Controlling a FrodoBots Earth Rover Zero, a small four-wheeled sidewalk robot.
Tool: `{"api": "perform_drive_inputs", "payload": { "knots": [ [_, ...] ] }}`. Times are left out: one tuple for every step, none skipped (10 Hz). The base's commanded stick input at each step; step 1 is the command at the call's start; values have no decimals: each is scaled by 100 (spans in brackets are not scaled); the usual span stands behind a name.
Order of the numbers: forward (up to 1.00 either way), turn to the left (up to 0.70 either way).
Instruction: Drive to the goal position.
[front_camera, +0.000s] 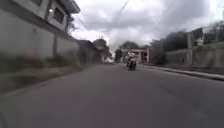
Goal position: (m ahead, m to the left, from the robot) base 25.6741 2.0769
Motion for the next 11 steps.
{"api": "perform_drive_inputs", "payload": {
  "knots": [
    [100,0],
    [100,0],
    [100,0],
    [100,0],
    [100,0],
    [100,0],
    [100,0],
    [100,0],
    [100,0],
    [100,0],
    [100,0]
  ]
}}
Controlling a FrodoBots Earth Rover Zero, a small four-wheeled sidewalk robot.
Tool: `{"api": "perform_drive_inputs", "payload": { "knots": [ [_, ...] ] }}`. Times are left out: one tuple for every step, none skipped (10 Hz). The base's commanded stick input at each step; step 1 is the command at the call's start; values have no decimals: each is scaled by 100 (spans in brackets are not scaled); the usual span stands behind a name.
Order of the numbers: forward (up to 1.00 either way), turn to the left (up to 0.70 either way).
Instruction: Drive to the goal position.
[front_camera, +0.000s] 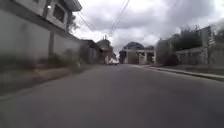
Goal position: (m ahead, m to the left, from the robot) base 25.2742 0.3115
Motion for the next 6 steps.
{"api": "perform_drive_inputs", "payload": {
  "knots": [
    [100,0],
    [100,0],
    [100,0],
    [100,0],
    [100,-12],
    [100,-28]
  ]
}}
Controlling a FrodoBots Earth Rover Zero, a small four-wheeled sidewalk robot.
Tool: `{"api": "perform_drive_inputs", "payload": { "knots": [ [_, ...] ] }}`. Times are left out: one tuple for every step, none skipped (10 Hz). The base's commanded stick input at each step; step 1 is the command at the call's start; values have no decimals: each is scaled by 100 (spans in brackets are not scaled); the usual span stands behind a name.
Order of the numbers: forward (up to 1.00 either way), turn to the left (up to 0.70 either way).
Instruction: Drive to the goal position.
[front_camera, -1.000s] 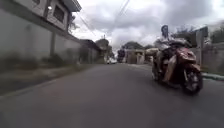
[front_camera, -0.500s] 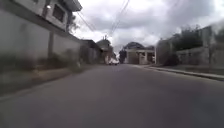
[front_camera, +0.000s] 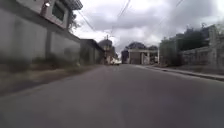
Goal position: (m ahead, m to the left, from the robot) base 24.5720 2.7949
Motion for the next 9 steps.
{"api": "perform_drive_inputs", "payload": {
  "knots": [
    [100,-40],
    [100,-40],
    [100,-39],
    [100,-3],
    [100,0],
    [100,0],
    [100,0],
    [100,0],
    [100,0]
  ]
}}
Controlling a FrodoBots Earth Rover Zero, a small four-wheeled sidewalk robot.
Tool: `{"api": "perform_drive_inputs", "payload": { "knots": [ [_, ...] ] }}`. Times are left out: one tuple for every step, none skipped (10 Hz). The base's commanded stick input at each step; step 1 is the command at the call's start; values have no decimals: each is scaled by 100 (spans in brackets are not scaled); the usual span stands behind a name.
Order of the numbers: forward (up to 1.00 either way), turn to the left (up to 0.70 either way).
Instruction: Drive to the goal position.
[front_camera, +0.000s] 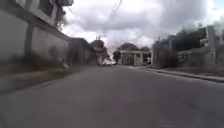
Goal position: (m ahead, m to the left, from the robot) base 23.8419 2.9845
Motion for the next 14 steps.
{"api": "perform_drive_inputs", "payload": {
  "knots": [
    [100,0],
    [100,-11],
    [100,-36],
    [100,-40],
    [100,-27],
    [100,0],
    [100,0],
    [100,0],
    [100,0],
    [100,0],
    [100,0],
    [100,0],
    [100,0],
    [100,0]
  ]
}}
